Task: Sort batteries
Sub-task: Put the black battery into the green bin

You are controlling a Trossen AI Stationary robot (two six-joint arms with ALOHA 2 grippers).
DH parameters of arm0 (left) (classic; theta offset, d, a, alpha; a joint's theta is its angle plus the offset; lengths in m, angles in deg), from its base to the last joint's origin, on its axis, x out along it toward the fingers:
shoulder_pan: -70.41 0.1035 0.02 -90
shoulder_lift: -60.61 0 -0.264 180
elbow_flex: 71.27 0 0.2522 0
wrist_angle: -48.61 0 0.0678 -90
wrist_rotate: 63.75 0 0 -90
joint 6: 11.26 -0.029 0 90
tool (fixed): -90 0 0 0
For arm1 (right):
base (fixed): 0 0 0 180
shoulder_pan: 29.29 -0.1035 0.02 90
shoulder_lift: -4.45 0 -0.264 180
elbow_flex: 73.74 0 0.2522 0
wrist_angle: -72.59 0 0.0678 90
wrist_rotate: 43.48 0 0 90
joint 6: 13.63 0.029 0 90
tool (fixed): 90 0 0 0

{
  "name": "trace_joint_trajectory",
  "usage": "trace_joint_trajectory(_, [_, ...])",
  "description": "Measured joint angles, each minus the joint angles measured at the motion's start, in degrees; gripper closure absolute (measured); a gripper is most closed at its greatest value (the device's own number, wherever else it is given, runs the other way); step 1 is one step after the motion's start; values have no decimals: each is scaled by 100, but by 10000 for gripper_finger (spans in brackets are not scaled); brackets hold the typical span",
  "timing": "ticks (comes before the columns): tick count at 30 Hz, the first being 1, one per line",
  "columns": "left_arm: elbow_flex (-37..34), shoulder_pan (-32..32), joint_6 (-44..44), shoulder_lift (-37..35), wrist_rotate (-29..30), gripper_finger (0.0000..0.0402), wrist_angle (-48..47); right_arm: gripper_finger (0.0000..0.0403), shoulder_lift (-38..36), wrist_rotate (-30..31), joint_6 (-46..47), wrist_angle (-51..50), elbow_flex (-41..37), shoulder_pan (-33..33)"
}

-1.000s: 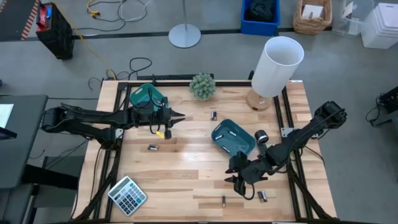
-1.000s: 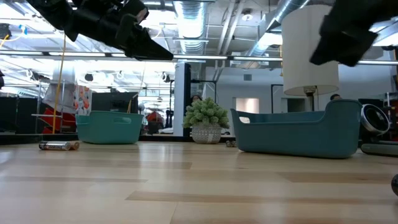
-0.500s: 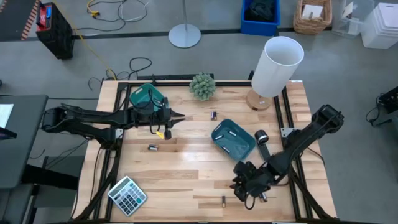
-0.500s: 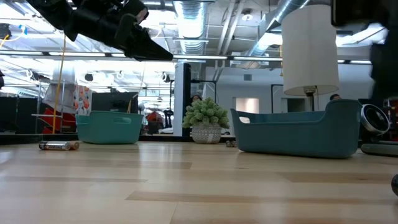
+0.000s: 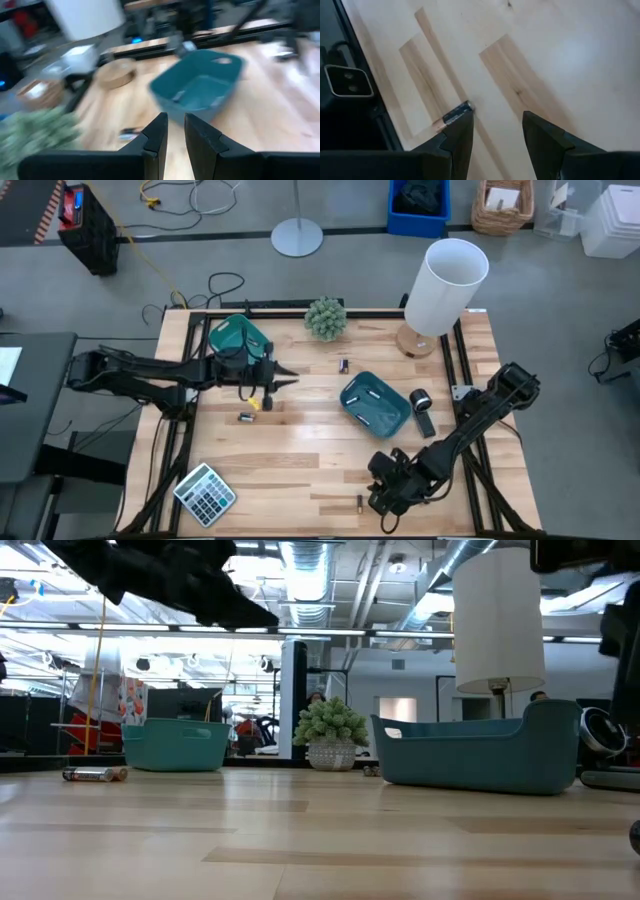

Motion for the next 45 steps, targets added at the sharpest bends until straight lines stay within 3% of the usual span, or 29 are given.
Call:
trace_joint_trajectory(4, [0,-256,-275,0,-614,343,-3,214,-137,357,-291,-402,169,-3])
trace_joint_trajectory(11, [0,-740,-737,0,-655,343,-19,214,-505,997,-484,-509,183,-63])
trace_joint_trajectory(25, [0,-889,-931,2,-426,343,-101,214,288,864,345,295,463,-242])
trace_joint_trajectory(37, [0,-889,-594,2,-248,343,-104,211,1393,565,534,-698,1858,-282])
trace_joint_trajectory(45, [0,-889,-603,2,-222,343,-108,175,1705,387,1008,-1615,2399,-319])
